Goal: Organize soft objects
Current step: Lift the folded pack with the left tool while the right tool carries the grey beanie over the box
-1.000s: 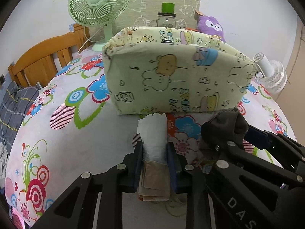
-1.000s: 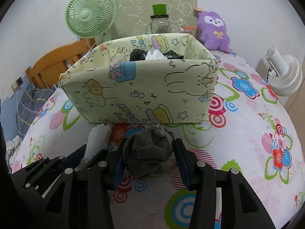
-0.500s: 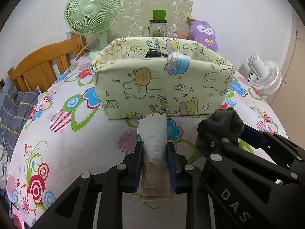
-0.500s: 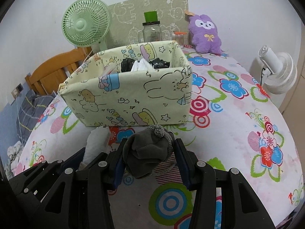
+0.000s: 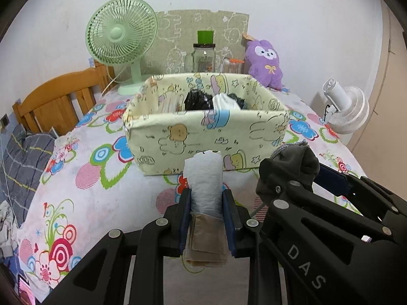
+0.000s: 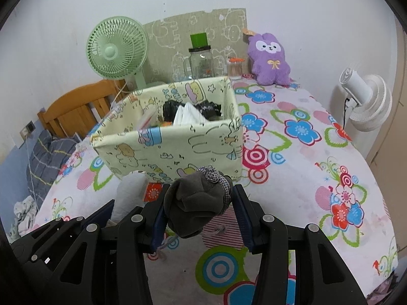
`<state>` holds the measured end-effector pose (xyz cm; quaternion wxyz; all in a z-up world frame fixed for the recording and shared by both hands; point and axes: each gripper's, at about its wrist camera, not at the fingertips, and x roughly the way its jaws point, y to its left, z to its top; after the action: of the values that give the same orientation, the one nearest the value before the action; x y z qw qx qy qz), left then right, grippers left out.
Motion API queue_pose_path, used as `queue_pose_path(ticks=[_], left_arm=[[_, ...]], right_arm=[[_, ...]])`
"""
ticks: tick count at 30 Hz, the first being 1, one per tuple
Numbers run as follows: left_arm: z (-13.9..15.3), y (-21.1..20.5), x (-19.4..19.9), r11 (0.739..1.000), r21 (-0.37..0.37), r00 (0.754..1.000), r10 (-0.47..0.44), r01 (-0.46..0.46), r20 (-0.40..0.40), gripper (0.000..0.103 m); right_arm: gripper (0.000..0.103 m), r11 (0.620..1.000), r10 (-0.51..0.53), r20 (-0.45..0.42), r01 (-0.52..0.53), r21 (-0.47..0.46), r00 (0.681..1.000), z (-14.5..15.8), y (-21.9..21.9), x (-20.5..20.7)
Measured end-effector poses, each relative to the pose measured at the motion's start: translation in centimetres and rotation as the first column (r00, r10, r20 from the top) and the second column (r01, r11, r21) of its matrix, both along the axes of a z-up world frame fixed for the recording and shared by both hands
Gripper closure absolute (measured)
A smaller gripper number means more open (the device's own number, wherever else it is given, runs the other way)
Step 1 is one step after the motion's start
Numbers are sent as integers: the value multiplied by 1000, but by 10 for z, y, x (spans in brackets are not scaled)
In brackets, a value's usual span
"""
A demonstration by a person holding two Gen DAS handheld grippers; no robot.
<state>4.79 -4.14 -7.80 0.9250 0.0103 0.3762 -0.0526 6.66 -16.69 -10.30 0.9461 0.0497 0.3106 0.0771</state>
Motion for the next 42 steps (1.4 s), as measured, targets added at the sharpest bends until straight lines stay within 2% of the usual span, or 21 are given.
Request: queue_pose_path(ticks=[26, 42], left_arm=[[64, -3, -20, 1000, -2, 992, 3, -3, 125, 79], [83, 3, -11, 1000, -7, 986, -2, 3, 166, 79]], right_arm=[[51, 1000, 4, 113, -2, -18, 994, 64, -2, -27], [51, 1000, 4, 147, 0, -29, 989, 87, 3, -21]])
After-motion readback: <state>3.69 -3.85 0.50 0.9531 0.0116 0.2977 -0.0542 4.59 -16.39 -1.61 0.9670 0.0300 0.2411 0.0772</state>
